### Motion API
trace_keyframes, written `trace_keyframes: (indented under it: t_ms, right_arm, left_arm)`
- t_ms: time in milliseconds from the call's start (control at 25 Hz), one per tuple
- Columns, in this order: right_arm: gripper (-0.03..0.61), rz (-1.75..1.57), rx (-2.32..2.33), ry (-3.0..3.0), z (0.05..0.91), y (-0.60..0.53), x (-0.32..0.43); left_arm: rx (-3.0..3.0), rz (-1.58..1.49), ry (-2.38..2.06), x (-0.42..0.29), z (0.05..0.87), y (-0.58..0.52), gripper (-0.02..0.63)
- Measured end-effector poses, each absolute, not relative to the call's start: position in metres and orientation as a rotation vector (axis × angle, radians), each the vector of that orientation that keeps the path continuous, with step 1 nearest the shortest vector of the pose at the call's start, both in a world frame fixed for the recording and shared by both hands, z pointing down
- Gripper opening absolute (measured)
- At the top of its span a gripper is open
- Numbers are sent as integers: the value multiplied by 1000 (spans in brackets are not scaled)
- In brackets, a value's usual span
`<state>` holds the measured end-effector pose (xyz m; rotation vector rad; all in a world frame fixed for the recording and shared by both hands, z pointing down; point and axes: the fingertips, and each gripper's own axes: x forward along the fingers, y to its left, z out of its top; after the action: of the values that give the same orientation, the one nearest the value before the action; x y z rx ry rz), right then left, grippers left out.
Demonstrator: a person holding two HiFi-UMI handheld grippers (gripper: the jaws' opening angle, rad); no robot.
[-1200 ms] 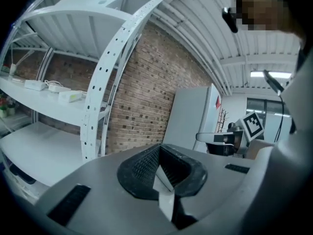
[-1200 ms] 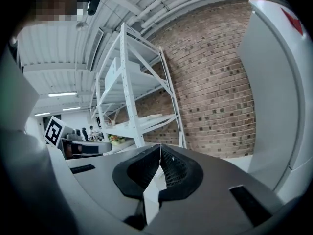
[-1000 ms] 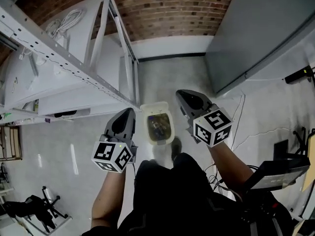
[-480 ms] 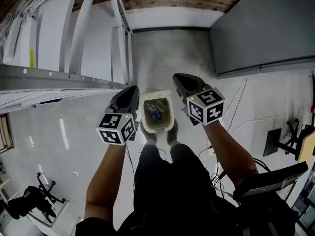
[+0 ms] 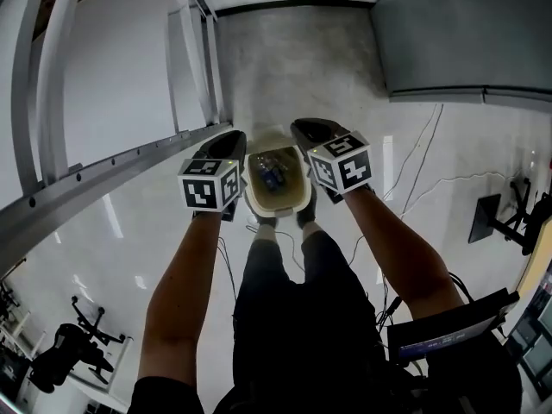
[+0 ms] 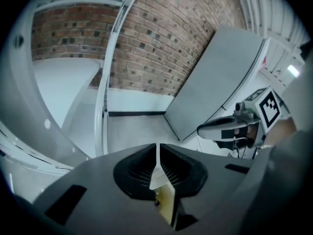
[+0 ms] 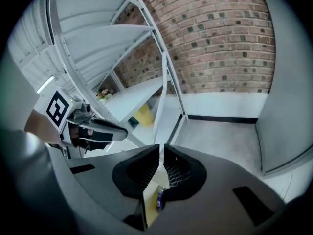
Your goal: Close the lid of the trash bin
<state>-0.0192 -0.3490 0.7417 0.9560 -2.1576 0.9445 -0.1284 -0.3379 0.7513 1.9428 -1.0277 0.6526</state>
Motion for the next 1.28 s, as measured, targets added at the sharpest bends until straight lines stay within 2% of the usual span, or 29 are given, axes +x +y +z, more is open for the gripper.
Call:
trace_keyframes:
  t_ms: [200,480,840,1280]
  right_arm:
    - [9,984,947,-2110,774,-344,-14]
    - [9,1042,947,-2084,784,-328,-6]
    - [9,1131,821,-1949,819,-213,8]
    - [9,1192,670,-1808,927,-105,22]
  left_arm:
    - [1908,720,-987,-123,784,-331,0]
    - [1892,677,-966,-116,787,-316,-1]
    - [1814,808,-837,-107,826,-208,-2]
    - [1750,995,-744,-91,931,-112,-2]
